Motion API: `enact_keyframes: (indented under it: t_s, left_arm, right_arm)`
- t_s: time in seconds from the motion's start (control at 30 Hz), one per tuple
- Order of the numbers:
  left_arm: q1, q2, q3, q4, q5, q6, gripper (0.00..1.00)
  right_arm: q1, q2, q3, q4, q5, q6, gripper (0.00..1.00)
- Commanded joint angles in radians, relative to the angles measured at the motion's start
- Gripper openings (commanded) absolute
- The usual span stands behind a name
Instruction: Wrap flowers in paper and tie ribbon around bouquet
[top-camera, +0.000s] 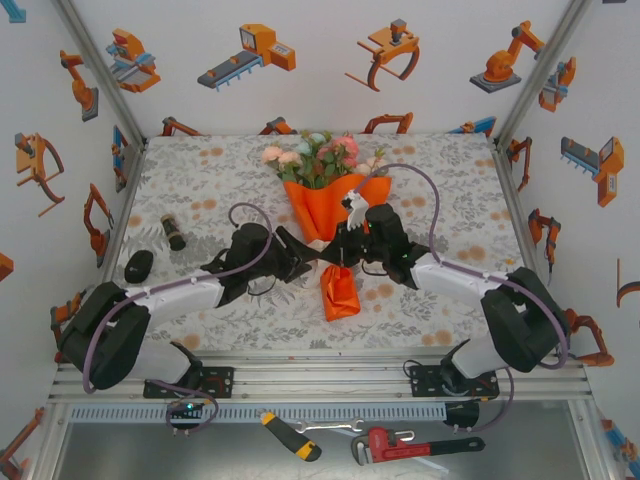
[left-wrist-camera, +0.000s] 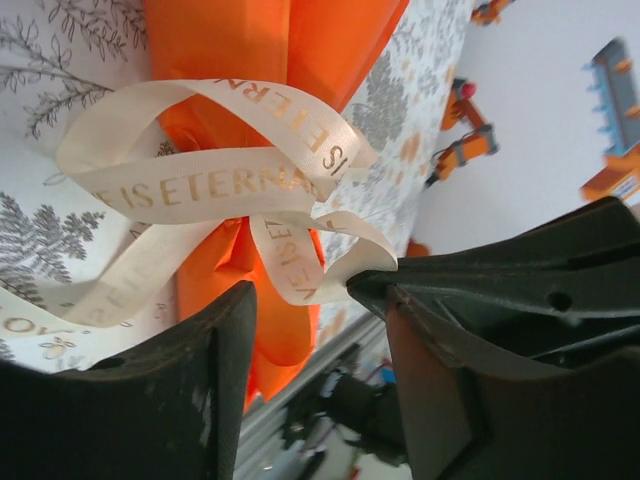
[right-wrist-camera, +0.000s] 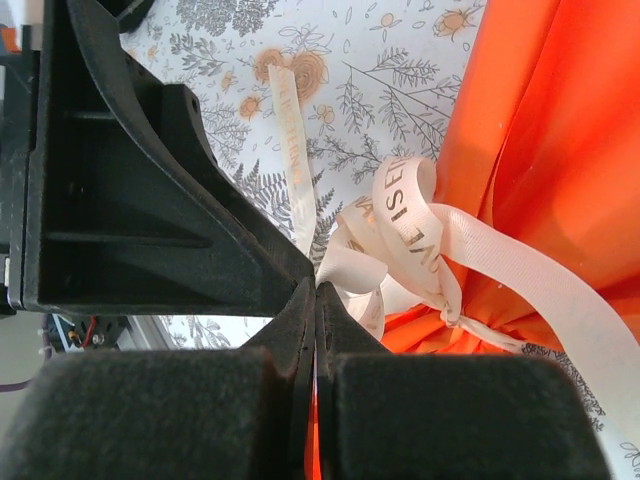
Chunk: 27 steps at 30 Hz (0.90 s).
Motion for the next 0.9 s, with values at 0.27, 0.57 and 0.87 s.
enact_keyframes:
  t_s: [0.27,0.57,0.87]
  left_arm:
    - [-0.001,0.139,-0.098,0.455,-0.049,-0.385,0.53]
    - [-0.032,0.317,-0.122,0.72,-0.042,-0.483,0.16]
    - [-0.021,0.234,-0.15,0.506,-0.097,-0.365,0.0]
  right_arm:
    - [0.014,0.035,-0.016,0.105,-0.215,-0.04,0.0]
    - [0.014,0.017,-0.016,0.085,-0.162,-0.074,0.04]
    - [0.006,-0.186,-0.078,-0.039,0.171,-0.063,0.37]
